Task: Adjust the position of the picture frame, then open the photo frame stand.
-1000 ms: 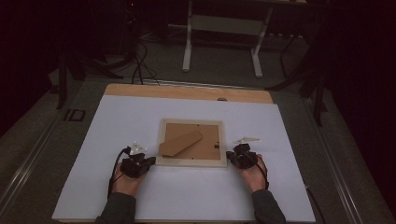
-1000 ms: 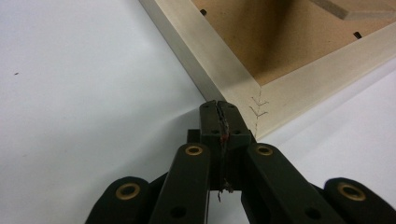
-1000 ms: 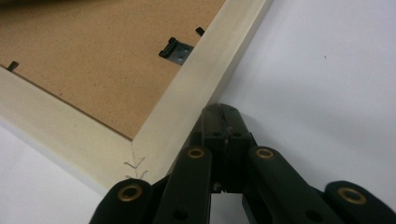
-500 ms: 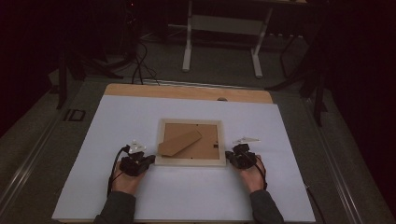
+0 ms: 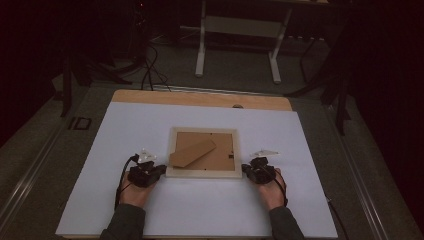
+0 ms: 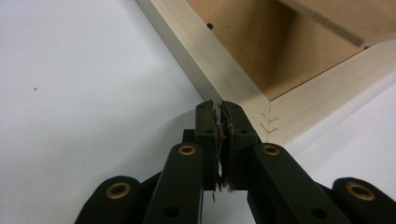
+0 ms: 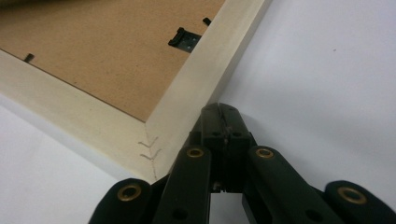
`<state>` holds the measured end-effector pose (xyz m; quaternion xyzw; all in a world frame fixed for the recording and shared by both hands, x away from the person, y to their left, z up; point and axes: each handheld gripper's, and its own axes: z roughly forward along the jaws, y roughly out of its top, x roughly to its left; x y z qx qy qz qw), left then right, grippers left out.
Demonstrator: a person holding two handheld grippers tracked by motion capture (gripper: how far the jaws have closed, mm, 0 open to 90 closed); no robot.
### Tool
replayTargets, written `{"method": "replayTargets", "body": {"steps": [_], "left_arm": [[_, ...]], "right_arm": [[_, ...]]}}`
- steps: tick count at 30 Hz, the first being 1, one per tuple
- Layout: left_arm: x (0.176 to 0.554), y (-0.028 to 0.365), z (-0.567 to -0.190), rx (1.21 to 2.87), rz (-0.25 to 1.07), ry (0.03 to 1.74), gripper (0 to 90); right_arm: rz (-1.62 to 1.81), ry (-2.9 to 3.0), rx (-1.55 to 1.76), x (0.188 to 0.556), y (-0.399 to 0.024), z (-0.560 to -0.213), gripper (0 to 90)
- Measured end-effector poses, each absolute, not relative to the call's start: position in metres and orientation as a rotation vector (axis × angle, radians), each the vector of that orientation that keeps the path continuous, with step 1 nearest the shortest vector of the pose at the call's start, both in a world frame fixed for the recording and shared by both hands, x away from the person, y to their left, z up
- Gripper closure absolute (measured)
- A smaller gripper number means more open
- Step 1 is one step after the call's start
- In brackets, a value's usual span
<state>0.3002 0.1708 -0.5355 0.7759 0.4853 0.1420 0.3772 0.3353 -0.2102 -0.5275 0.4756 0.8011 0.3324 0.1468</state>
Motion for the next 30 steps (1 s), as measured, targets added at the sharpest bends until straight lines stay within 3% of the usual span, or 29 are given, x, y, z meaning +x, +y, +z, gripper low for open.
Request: {"method": "replayTargets", "body": {"steps": [20, 30], "left_arm": [[0.298, 0.183, -0.523, 1.889, 0.448, 1.259, 82.6], [0.299, 0.195, -0.515, 1.849, 0.402, 1.246, 72.6]], "right_arm": [[1.042, 2.208, 1.383, 0.333, -0.234, -0.513, 83.7], [1.076, 2.173, 1.412, 0.334, -0.243, -0.509, 75.4]]}}
